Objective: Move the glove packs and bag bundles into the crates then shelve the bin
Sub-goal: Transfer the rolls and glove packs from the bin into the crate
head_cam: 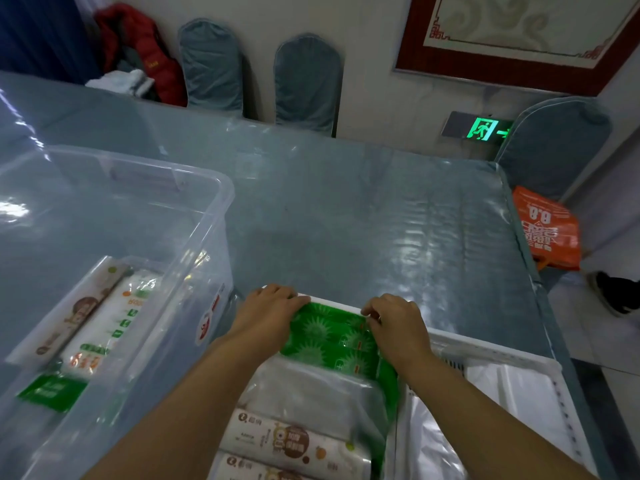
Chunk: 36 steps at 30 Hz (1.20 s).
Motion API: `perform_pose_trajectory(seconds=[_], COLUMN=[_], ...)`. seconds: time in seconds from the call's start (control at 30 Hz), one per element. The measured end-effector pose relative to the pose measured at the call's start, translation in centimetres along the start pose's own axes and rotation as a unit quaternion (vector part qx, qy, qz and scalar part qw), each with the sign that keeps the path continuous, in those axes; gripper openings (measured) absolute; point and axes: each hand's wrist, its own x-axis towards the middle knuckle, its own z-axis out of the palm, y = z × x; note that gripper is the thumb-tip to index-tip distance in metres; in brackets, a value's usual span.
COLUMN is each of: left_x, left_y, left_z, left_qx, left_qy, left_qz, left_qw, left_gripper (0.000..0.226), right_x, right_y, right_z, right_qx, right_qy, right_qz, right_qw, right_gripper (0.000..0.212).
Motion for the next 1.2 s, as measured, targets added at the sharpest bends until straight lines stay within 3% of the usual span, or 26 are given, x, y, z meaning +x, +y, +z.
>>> perform_pose_trajectory(seconds=[0.27,0.4,0.47,0.6,0.73,0.83,1.0,1.1,1.2], left_x=[-0.8,-3.0,-4.6,-7.4,-8.1,-8.5,-11.0,-14.0,-17.0], left_y=[0.3,1.1,1.5,1.5,1.0,1.1,2.1,3.1,2.8], left_z=[-0.2,-0.2,0.1,1.0,1.4,1.2,1.1,1.8,3.2], left_qx=[0.004,-0.071,-0.118,-0.157,-0.084,-0.063,-0.053,-0.109,-0.202], left_qy=[0.005,0.112,0.136,0.075,0.022,0.047,0.094,0.111,0.076], left_qz=[-0.039,-0.071,-0.046,0.012,0.009,-0.018,-0.050,-0.057,-0.083], left_qw=[0.999,0.989,0.983,0.985,0.996,0.997,0.993,0.986,0.973], left_gripper=[0.066,0.053,0.041,0.037,0.033,0.027,0.062,0.062,0.060], right_x=[-0.1,-2.0,-3.6,-6.7,-7.9,-8.1,-9.1,-10.8,-13.1], right_y=[0.0,-0.6,-0.8,-1.1,-1.4,-2.0,-2.9,-3.0,-3.0], right_z=[-0.4,-0.9,-0.8,0.0,0.8,0.9,0.8,0.3,0.0], right_qx=[0.020,0.026,0.051,0.054,0.030,0.038,0.009,0.062,0.139], right_qy=[0.026,0.076,0.045,-0.066,-0.077,-0.054,-0.032,0.033,0.058], right_qz=[-0.007,-0.056,-0.086,-0.121,-0.158,-0.137,-0.134,-0.095,-0.035], right_qw=[0.999,0.995,0.994,0.989,0.984,0.988,0.990,0.993,0.988], right_gripper=[0.015,0.008,0.007,0.036,0.018,0.011,0.030,0.032,0.028])
